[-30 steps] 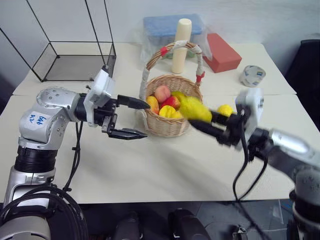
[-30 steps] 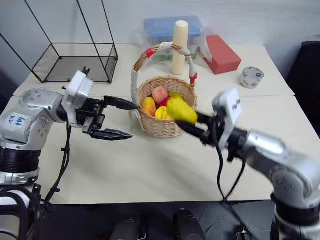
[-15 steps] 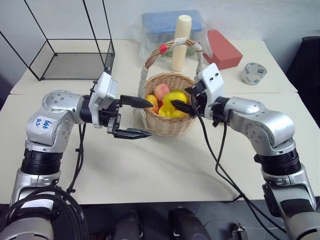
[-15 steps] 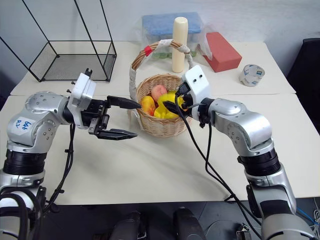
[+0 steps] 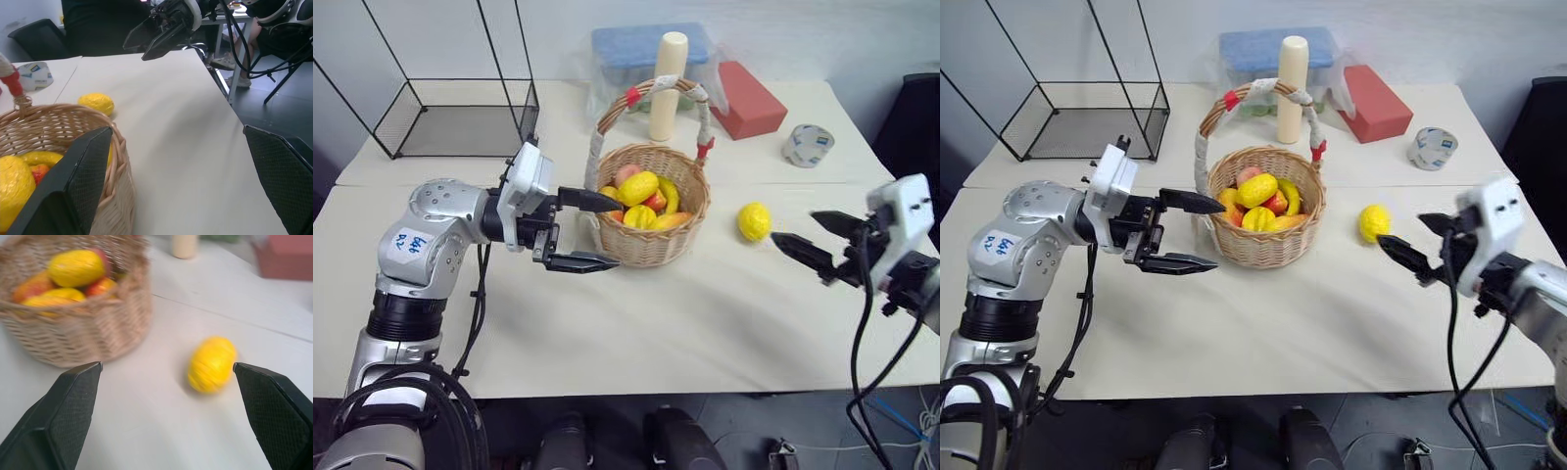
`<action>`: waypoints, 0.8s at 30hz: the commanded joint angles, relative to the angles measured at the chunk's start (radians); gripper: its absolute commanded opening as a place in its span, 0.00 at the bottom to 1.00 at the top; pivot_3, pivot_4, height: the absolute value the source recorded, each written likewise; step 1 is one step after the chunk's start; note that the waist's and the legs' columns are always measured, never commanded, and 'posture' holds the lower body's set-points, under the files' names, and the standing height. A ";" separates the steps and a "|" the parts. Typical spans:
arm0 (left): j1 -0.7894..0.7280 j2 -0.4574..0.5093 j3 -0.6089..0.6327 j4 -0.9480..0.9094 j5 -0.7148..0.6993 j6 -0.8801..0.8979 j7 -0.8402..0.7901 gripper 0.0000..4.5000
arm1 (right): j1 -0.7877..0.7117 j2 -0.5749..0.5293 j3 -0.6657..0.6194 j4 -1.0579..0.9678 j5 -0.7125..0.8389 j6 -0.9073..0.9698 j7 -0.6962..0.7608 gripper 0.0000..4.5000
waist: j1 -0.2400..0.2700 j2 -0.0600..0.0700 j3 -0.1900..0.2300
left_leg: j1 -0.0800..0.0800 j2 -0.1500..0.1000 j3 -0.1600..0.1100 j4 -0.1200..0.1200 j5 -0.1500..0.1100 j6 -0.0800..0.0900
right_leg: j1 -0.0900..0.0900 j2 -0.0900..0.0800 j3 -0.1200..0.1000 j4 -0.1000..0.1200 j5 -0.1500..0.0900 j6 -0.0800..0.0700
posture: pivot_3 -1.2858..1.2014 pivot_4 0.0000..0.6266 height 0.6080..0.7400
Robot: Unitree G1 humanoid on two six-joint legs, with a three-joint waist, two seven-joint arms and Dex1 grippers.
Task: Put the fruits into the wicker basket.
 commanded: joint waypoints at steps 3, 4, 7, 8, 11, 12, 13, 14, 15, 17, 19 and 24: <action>-0.049 -0.030 -0.015 -0.007 -0.002 -0.003 0.013 1.00 | -0.109 0.076 0.123 0.156 -0.121 -0.143 -0.043 0.98 | -0.006 0.001 0.000 | 0.001 0.000 0.001 0.000 0.001 -0.001 | 0.000 0.001 0.001 0.001 0.000 0.000 | 0.52 0.24 1.00; -0.058 -0.037 -0.018 -0.006 -0.003 -0.001 0.017 1.00 | -0.151 0.097 0.167 0.206 -0.154 -0.174 -0.046 0.98 | -0.007 0.001 0.000 | 0.002 0.000 0.001 0.000 0.001 -0.001 | -0.001 0.001 0.002 0.003 0.000 0.000 | 0.52 0.24 1.00; -0.077 -0.049 -0.021 -0.010 -0.007 0.007 0.024 1.00 | -0.269 0.151 0.271 0.371 -0.246 -0.259 -0.051 0.98 | -0.004 0.002 0.000 | 0.000 0.000 0.002 0.002 0.001 -0.001 | -0.003 0.001 0.002 0.004 0.000 0.000 | 0.52 0.24 1.00; -0.079 -0.050 -0.020 -0.012 -0.007 0.009 0.026 1.00 | -0.305 0.169 0.297 0.427 -0.274 -0.286 -0.055 0.98 | -0.004 0.002 0.000 | 0.000 0.000 0.002 0.002 0.001 -0.001 | -0.004 0.001 0.002 0.004 0.000 0.000 | 0.52 0.24 1.00; -0.082 -0.048 -0.018 -0.017 -0.006 0.012 0.029 1.00 | -0.392 0.214 0.337 0.575 -0.334 -0.351 -0.070 0.98 | -0.003 0.002 0.000 | 0.000 0.000 0.002 0.001 0.001 -0.001 | -0.004 0.001 0.002 0.005 0.000 0.000 | 0.52 0.24 1.00; -0.077 -0.043 -0.015 -0.023 -0.005 0.012 0.031 1.00 | -0.427 0.228 0.354 0.644 -0.368 -0.372 -0.089 0.98 | -0.001 0.002 0.000 | -0.001 0.000 0.002 0.001 0.001 -0.001 | -0.005 0.000 0.002 0.005 0.000 0.000 | 0.52 0.24 1.00; -0.073 -0.038 -0.011 -0.030 -0.005 0.013 0.034 1.00 | -0.455 0.237 0.371 0.703 -0.397 -0.384 -0.103 0.98 | -0.002 0.002 0.000 | -0.001 0.000 0.002 0.001 0.001 -0.001 | -0.005 0.000 0.002 0.005 0.000 0.000 | 0.52 0.24 1.00; -0.069 -0.034 -0.009 -0.035 -0.006 0.014 0.036 1.00 | -0.475 0.245 0.383 0.747 -0.419 -0.394 -0.111 0.98 | -0.002 0.002 0.000 | -0.001 0.000 0.001 0.002 0.001 -0.001 | -0.005 0.000 0.001 0.005 0.000 0.000 | 0.52 0.24 1.00; -0.064 -0.029 -0.005 -0.042 -0.009 0.018 0.039 1.00 | -0.494 0.253 0.393 0.793 -0.437 -0.399 -0.118 0.98 | -0.003 0.002 0.000 | -0.001 0.000 0.002 0.002 0.001 0.000 | -0.005 -0.001 0.001 0.006 0.000 0.000 | 0.52 0.24 1.00; -0.053 -0.019 0.003 -0.057 -0.014 0.023 0.048 1.00 | -0.514 0.265 0.418 0.864 -0.472 -0.428 -0.110 0.98 | -0.002 0.002 0.000 | -0.001 0.000 0.001 0.003 0.001 0.000 | -0.005 -0.001 0.001 0.006 0.000 0.000 | 0.52 0.24 1.00; -0.045 -0.013 0.009 -0.065 -0.015 0.025 0.059 1.00 | -0.523 0.281 0.420 0.906 -0.481 -0.456 -0.095 0.94 | -0.004 0.002 0.000 | -0.001 0.000 0.001 0.002 0.001 0.000 | -0.005 0.000 0.001 0.006 0.000 0.000 | 0.52 0.24 1.00; -0.038 -0.008 0.017 -0.071 -0.016 0.028 0.081 1.00 | -0.518 0.300 0.385 0.903 -0.460 -0.494 -0.063 0.64 | -0.005 0.002 0.000 | -0.001 0.000 0.001 0.003 0.001 0.000 | -0.005 0.000 0.001 0.007 0.000 0.000 | 0.52 0.24 1.00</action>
